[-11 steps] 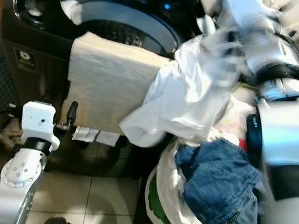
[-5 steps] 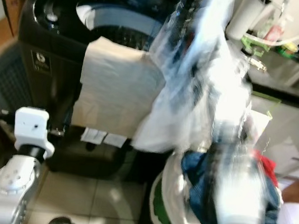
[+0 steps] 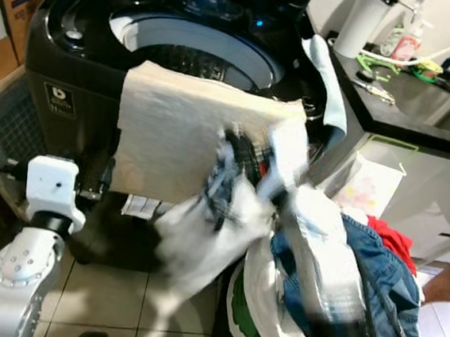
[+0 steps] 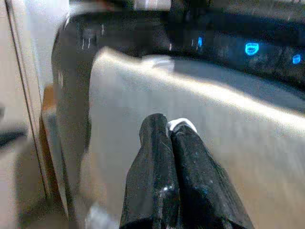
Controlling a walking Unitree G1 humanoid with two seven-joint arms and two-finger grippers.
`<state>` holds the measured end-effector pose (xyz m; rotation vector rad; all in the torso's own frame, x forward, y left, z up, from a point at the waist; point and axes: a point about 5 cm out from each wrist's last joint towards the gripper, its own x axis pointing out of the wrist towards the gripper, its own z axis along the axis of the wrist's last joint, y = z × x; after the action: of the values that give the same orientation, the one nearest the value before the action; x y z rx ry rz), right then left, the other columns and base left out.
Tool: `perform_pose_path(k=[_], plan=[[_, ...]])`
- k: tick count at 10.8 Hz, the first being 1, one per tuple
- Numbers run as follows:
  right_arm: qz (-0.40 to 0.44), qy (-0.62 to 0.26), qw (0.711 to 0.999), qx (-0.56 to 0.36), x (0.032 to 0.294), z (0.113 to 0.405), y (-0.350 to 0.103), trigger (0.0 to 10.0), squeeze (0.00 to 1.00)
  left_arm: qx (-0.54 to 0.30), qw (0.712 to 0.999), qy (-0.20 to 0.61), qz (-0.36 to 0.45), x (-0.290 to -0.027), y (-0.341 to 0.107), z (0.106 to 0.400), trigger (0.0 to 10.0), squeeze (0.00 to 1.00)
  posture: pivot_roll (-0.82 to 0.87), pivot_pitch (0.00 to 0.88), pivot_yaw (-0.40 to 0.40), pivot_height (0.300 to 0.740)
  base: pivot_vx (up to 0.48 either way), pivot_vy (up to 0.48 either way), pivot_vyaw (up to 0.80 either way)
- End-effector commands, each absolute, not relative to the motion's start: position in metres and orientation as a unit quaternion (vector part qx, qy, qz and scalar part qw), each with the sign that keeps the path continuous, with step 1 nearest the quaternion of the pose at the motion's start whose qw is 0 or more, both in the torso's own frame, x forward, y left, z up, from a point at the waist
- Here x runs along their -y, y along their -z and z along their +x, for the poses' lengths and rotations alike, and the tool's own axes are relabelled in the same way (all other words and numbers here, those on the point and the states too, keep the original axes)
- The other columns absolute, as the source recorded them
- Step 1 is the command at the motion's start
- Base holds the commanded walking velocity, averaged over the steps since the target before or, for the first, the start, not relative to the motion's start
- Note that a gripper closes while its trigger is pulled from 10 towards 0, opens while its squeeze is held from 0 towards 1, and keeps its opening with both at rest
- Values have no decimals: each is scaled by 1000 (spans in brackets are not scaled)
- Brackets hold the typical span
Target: Clothes washing
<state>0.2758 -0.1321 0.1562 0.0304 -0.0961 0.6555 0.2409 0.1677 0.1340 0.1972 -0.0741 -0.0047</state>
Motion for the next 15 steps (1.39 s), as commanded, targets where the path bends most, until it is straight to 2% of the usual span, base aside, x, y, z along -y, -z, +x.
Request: perform_pose_path(k=[1, 2, 3, 4, 6, 13, 15], plan=[[0, -303, 952, 35, 144, 270, -145, 10000, 0, 33, 995, 13, 90, -163, -132, 240, 10000, 0, 220, 0, -174, 740, 0, 0, 0], [-12, -276, 961, 23, 150, 268, -130, 10000, 0, 33, 995, 18, 91, -159, -132, 239, 10000, 0, 218, 0, -172, 740, 0, 0, 0], [0, -226, 974, 25, 157, 270, -129, 10000, 0, 38, 995, 20, 89, -157, -133, 239, 10000, 0, 217, 0, -168, 740, 0, 0, 0], [2, -221, 974, 48, 155, 268, -137, 10000, 0, 46, 995, 17, 90, -157, -135, 238, 10000, 0, 216, 0, -167, 740, 0, 0, 0], [-22, -236, 969, 76, 147, 263, -141, 10000, 0, 50, 995, 10, 86, -159, -135, 234, 10000, 0, 214, 0, -166, 740, 0, 0, 0], [-31, -246, 963, 105, 136, 281, -154, 10000, 0, 67, 995, 3, 79, -158, -141, 237, 10000, 0, 217, 0, -182, 740, 0, 0, 0], [-35, -243, 965, 96, 136, 285, -149, 10000, 0, 65, 995, 0, 79, -158, -141, 239, 10000, 0, 222, 0, -180, 740, 249, 0, 0]])
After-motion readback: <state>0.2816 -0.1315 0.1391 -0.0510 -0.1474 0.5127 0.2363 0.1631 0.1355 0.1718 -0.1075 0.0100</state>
